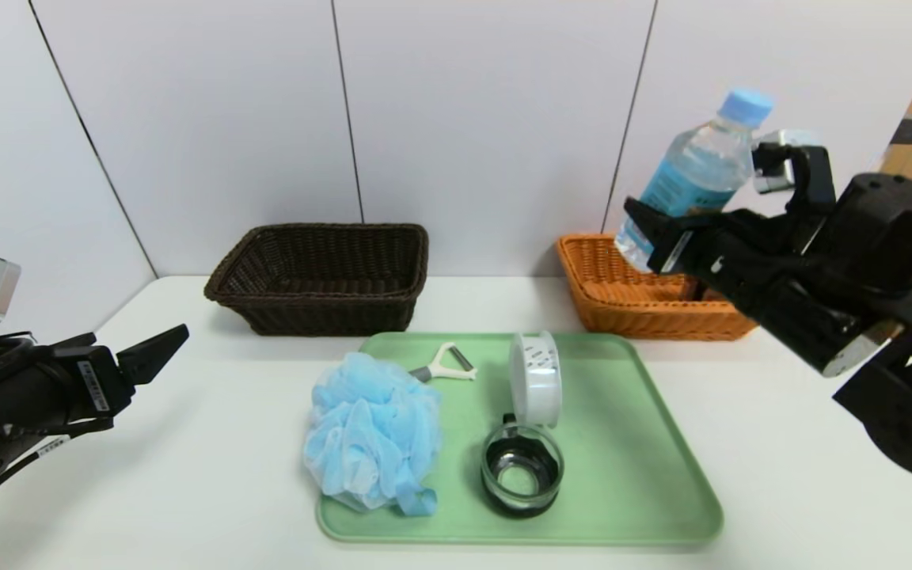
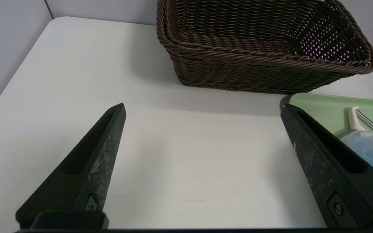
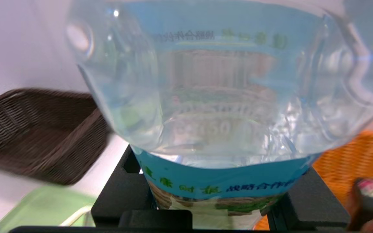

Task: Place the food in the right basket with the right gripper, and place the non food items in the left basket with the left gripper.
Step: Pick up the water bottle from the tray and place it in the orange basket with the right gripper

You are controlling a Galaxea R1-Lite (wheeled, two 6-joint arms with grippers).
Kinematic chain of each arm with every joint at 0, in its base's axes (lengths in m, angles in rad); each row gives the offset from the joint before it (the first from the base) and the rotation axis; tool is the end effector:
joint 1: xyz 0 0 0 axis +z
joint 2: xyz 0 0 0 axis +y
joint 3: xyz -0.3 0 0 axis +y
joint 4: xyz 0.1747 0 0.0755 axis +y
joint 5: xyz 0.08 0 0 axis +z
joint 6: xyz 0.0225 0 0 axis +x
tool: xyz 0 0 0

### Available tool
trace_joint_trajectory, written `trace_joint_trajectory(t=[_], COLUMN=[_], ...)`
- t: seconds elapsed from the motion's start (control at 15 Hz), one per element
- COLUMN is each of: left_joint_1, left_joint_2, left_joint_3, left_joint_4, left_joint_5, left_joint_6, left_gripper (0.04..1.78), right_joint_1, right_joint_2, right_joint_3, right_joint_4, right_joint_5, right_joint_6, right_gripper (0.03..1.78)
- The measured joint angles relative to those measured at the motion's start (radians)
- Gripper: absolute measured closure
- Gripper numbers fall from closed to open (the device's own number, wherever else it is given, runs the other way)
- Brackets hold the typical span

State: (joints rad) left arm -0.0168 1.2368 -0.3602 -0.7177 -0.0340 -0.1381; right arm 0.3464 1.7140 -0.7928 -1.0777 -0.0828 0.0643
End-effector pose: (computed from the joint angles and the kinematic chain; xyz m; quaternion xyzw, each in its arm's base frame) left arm 0.1726 -0.0037 0.1812 -0.0694 0.0809 -0.0198 0.9941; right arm 0.2920 0.1034 0.2194 0.0484 -0.0721 0.1334 0.9872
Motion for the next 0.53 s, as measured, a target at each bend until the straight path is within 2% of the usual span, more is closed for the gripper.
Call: trace_joint_trajectory(t=[0.27,0.4,0.53], left_joint_1=[0.0,0.0,-0.001], left_joint_2=[0.016,0.033,0.055], left_joint_3=[-0.027,-0.041,-0.052], left_joint_4=[-0.06,-0.086,-0.109], left_joint_5=[0.0,-0.001,-0.003], left_joint_6=[0.001,0.004,0.011], left_gripper=[0.13,0.13,0.13], right_joint_1=[-0.083,-0.121,-0.139], right_joint_2=[0.032,0.088,0.132], right_joint_3=[-0.272,-0.352,-0.4], right_joint_4=[0.328,0.407,0.476], right_joint_5=[-0.001,-0.001,-0.002], right_joint_6=[-0.039,-0.084,-0.103], right_gripper=[0.96,0.96,0.96])
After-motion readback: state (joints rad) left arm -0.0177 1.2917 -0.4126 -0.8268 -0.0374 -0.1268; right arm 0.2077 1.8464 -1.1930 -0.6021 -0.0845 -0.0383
